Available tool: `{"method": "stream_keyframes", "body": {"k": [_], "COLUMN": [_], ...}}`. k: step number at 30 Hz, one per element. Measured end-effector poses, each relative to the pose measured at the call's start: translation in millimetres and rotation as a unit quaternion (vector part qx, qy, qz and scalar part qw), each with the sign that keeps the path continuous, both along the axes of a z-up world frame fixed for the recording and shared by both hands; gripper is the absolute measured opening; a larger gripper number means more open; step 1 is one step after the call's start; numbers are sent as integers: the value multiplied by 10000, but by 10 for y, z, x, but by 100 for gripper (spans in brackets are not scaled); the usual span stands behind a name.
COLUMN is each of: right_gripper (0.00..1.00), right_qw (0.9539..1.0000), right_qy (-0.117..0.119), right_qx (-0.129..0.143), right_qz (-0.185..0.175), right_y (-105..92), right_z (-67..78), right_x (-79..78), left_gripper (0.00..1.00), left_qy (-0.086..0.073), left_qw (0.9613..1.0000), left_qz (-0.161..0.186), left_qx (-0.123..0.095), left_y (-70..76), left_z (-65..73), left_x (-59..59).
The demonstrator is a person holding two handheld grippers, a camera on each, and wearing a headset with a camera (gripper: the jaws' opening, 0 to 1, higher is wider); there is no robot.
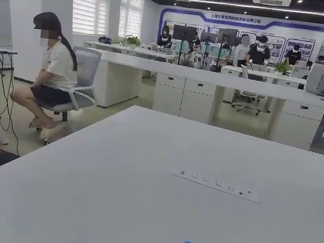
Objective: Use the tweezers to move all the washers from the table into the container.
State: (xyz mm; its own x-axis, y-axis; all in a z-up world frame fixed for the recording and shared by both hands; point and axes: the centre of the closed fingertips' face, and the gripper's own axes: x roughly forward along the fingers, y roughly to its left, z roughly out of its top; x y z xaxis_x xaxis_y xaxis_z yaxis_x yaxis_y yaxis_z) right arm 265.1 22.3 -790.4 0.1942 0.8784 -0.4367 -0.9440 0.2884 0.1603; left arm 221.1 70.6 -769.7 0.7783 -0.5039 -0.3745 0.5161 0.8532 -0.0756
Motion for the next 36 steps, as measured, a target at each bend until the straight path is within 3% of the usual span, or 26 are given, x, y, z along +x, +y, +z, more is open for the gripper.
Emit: {"method": "stream_keyframes", "body": {"k": [9,15,36], "right_gripper": [1,1,2], "right_qw": [9988,9982,9984], "right_qy": [85,102,277], "right_qx": [443,561,426], "right_qz": [-166,-177,-263], "right_y": [63,57,-64], "right_z": [226,279,146], "right_x": [214,208,92], "left_gripper": [75,75,75], "left_qy": [1,-15,11], "left_qw": [10000,10000,10000], "left_qz": [11,29,-47], "left_qx": [-22,-19,-19], "left_y": [4,10,-17], "left_z": [1,9,-1], "left_x": [1,2,-7]}}
